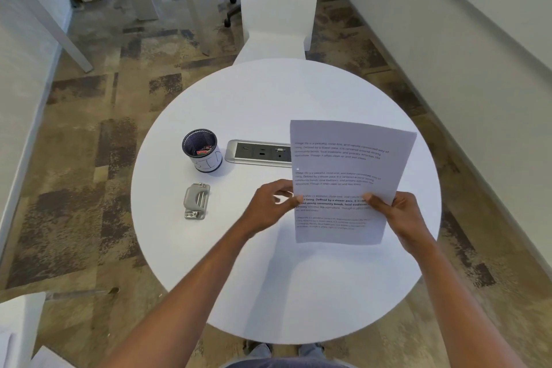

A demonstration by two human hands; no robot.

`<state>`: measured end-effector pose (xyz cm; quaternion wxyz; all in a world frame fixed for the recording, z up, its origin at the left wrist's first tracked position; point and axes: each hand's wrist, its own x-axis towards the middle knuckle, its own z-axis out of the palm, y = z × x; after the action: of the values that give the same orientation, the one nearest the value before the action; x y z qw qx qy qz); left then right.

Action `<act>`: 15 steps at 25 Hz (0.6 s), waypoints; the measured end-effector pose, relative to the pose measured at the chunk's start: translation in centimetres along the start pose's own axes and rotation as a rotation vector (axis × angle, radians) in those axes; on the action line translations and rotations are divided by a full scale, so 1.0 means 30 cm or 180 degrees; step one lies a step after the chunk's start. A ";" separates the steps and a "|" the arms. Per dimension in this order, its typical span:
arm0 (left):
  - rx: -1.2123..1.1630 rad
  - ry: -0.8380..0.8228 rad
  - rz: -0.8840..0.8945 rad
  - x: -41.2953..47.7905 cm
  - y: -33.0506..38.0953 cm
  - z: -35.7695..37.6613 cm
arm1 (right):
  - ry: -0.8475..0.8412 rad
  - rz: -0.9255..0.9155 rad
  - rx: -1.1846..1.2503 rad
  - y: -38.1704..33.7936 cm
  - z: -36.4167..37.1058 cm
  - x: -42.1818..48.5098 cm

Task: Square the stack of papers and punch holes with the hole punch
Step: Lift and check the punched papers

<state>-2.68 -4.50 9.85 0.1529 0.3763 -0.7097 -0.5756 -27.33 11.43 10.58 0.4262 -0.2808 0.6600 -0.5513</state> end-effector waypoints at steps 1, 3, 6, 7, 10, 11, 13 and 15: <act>-0.0003 0.0056 0.0095 0.019 0.023 0.029 | -0.0026 -0.0054 -0.0029 -0.012 -0.016 -0.004; -0.0115 0.0244 0.0176 0.048 0.048 0.065 | -0.0078 -0.0047 -0.0281 -0.018 -0.054 -0.006; 0.0041 0.0391 0.0257 0.065 0.056 0.116 | -0.0111 0.0032 -0.0910 -0.009 -0.111 0.002; 0.0037 0.0390 0.0233 0.067 0.058 0.132 | -0.0073 0.0019 -0.1057 -0.011 -0.126 0.008; -0.0025 0.0470 0.0158 0.078 0.072 0.164 | 0.0026 -0.0063 -0.1178 -0.030 -0.159 0.032; -0.0053 0.0509 0.0165 0.083 0.081 0.172 | 0.0040 -0.0078 -0.1169 -0.035 -0.171 0.041; -0.0158 0.0563 0.0213 0.090 0.096 0.177 | 0.0050 -0.0095 -0.1103 -0.038 -0.187 0.052; -0.0201 0.0573 0.0283 0.093 0.104 0.172 | 0.0044 -0.0119 -0.1003 -0.039 -0.191 0.057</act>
<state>-9.03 -2.69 10.65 0.2532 0.3895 -0.6907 -0.5542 -33.27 12.52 11.45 0.3619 -0.3526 0.7359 -0.4507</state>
